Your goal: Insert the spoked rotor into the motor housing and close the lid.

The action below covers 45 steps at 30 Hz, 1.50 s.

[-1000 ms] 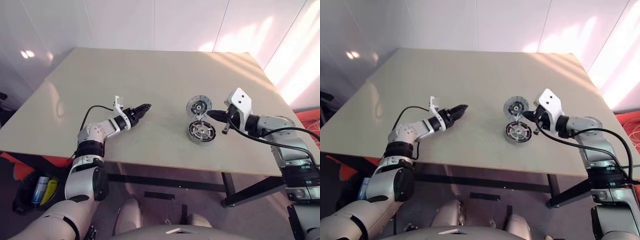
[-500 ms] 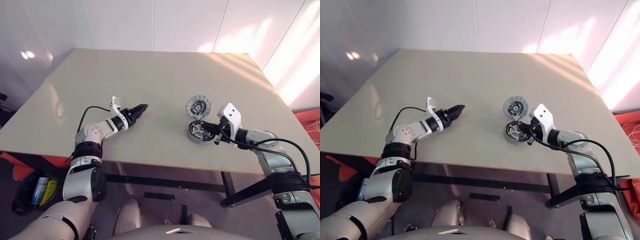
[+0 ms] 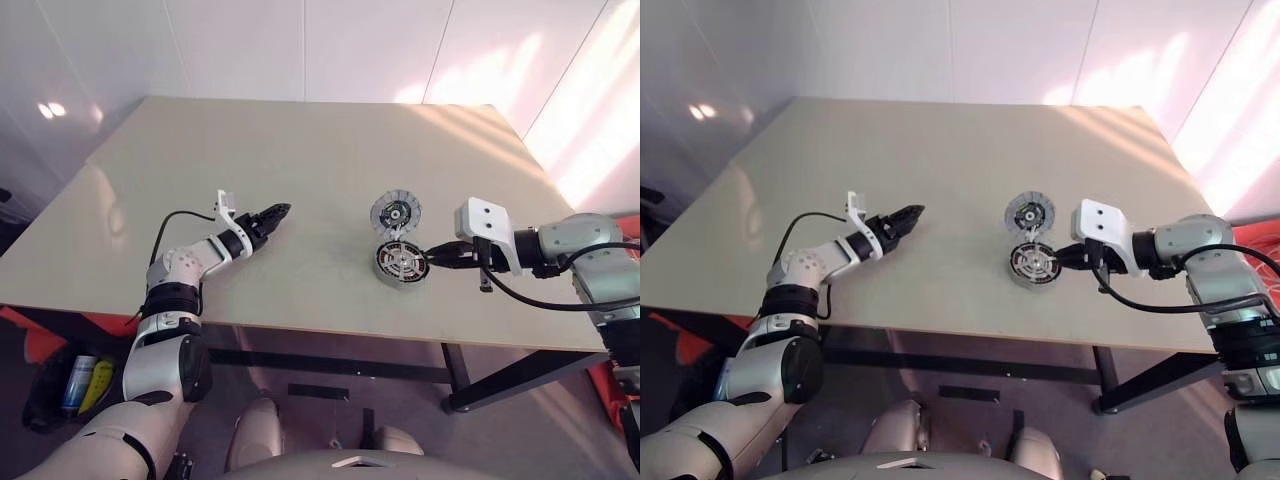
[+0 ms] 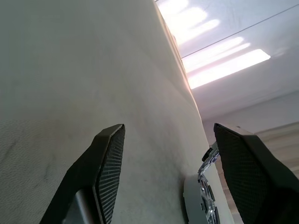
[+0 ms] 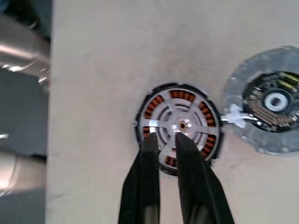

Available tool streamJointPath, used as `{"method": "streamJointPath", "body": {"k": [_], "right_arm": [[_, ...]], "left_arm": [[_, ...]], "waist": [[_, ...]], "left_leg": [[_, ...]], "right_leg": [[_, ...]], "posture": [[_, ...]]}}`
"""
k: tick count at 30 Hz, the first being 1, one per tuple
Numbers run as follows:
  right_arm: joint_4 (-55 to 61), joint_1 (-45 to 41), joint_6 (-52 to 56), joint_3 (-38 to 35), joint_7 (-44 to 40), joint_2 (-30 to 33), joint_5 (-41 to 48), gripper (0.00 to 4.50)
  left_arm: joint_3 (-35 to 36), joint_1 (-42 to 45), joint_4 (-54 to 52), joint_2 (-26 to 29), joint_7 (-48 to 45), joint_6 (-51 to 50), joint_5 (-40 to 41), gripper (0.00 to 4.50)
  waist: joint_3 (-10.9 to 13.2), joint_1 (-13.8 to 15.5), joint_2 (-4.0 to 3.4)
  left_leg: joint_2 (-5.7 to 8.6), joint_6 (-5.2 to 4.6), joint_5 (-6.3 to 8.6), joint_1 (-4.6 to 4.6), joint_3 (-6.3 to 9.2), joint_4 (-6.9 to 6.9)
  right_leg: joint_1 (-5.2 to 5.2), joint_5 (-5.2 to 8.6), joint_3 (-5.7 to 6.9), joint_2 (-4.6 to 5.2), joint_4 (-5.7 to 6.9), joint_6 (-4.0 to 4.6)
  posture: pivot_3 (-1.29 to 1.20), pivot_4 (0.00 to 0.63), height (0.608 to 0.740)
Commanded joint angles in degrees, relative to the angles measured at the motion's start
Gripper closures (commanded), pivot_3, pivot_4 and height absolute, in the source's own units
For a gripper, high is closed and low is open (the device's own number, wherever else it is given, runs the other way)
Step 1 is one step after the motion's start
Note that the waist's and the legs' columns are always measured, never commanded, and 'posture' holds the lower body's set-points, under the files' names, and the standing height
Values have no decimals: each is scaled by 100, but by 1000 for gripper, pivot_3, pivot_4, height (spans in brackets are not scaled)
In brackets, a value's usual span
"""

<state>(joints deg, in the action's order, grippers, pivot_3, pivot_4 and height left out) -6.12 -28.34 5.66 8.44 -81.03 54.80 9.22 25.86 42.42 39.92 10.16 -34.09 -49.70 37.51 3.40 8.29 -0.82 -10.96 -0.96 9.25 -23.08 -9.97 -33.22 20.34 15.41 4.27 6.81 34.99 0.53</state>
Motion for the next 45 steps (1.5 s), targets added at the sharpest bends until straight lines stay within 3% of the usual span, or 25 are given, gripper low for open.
{"method": "streamJointPath", "body": {"k": [1,5,15,21,40,43,45], "right_arm": [[-171,-391,-663,459,-594,114,-420,2582],[-684,-866,-1479,1042,-963,-36,-997,1269],[-2181,-1977,-2812,1917,-1144,-644,-1663,1269],[-2509,-1851,-3211,2103,-1146,-561,-1796,1269],[-3375,-2215,-3581,2274,-768,-1002,-2400,1269],[-3516,-2283,-3629,2274,-722,-1134,-2471,1843],[-3589,-2317,-3660,2259,-688,-1195,-2496,2479]], "left_arm": [[5,78,-373,132,-61,84,128,1275],[-73,-7,-669,170,-68,31,148,1275],[-64,-298,-1134,115,118,-6,241,1275],[-17,-459,-1349,164,240,-65,374,1275],[-73,-532,-1324,94,327,76,406,1275],[-39,-604,-1378,97,352,89,427,1275],[-28,-633,-1404,91,372,95,442,1275]], "waist": [[0,3,0],[0,2,1],[1,-77,2],[1,-108,2],[2,-179,4],[2,-242,4],[2,-247,5]], "left_leg": [[0,1,0,1,0,-2],[1,0,0,-5,1,-10],[-1,-2,-1,-17,-1,-28],[-9,-38,6,-57,2,-93],[-7,-25,16,-16,-1,-105],[-6,-24,16,6,0,-105],[-5,-24,16,4,0,-105]], "right_leg": [[0,0,0,0,3,0],[2,0,0,1,8,1],[24,1,-4,1,42,3],[49,0,-5,1,73,4],[20,-6,-26,0,88,14],[-3,-6,-28,0,86,14],[-3,-6,-29,0,85,14]], "posture": [[0,0,740],[0,0,740],[0,0,740],[0,0,740],[0,0,740],[0,0,740],[0,0,740]]}}
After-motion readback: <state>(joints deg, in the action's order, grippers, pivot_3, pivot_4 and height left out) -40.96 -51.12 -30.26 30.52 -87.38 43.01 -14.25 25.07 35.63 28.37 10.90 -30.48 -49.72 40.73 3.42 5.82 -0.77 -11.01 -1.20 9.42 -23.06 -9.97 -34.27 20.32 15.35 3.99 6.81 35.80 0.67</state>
